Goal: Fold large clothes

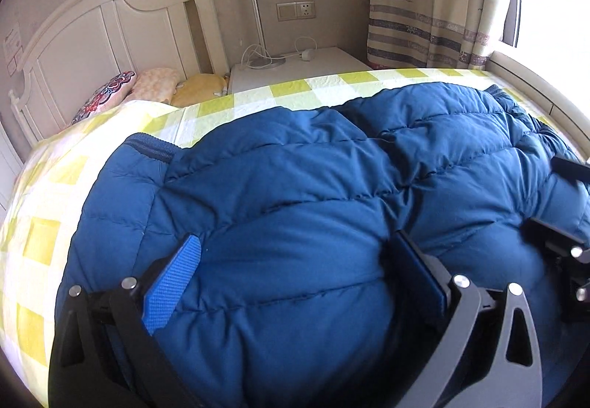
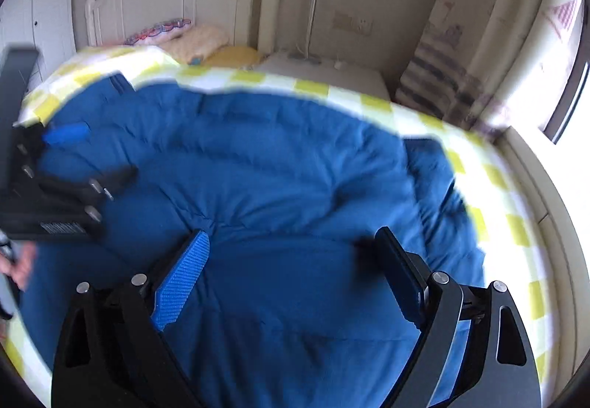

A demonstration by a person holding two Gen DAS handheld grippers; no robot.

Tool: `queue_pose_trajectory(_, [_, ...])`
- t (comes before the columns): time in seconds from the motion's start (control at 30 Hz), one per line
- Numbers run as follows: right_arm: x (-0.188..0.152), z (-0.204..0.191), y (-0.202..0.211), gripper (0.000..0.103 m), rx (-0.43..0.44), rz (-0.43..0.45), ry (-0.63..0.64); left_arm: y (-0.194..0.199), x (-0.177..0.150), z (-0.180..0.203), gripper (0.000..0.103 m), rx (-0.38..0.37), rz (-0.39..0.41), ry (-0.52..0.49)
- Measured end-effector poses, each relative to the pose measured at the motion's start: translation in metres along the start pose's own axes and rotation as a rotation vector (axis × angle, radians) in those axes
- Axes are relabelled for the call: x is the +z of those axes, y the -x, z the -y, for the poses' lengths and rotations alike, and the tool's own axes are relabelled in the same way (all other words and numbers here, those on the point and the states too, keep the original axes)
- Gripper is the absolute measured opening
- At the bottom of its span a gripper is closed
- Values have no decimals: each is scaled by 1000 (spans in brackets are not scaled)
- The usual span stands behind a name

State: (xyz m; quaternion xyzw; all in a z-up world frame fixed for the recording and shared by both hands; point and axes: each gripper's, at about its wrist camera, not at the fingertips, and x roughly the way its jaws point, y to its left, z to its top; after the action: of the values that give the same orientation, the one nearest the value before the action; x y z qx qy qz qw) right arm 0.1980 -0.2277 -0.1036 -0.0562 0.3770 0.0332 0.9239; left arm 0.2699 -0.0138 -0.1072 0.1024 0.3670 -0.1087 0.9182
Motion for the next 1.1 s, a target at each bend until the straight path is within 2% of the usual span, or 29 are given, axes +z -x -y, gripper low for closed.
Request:
queue_pose_trajectory(0.07, [0, 12, -2, 84, 49, -9, -57, 0, 0, 0, 101, 5, 0, -2])
queue_pose_trajectory(0.43, [-1, 8, -2, 85, 27, -7, -42, 1, 1, 2, 101, 21, -14, -6])
queue_pose_trajectory(0.5, [3, 3, 5, 85, -10, -16, -61, 14, 1, -1, 101, 78, -3, 28])
queue_pose_trajectory(0.53, [5, 0, 15, 85, 9, 7, -67, 22, 0, -3, 101, 94, 19, 45])
queue_pose_trajectory(0.6, [6, -14, 31, 85, 74, 59, -20, 35, -6, -6, 101, 106, 53, 66])
queue_pose_trajectory(0.67, [5, -31, 29, 85, 73, 51, 52, 29, -12, -6, 101, 130, 27, 51])
queue_pose_trajectory(0.7, [3, -40, 19, 86, 66, 22, 83, 20, -16, -7, 101, 115, 0, 51])
queue_pose_trajectory(0.73, [0, -44, 9, 87, 53, 8, 99, 19, -17, -10, 101, 98, 5, 70])
queue_pose_trajectory(0.77, [-2, -44, 5, 87, 55, 24, 88, 19, -15, -12, 101, 91, 2, 77])
queue_pose_trajectory(0.93, [1, -30, 10, 86, 86, -10, 44, 23, -15, -13, 101, 101, -6, 53])
queue_pose_trajectory(1.03, [-1, 1, 21, 86, 39, 22, -26, 39, -19, -30, 101, 116, 52, 75])
queue_pose_trajectory(1.1, [-5, 37, 19, 87, -47, 17, -108, 43, -20, -51, 101, 160, 67, 106])
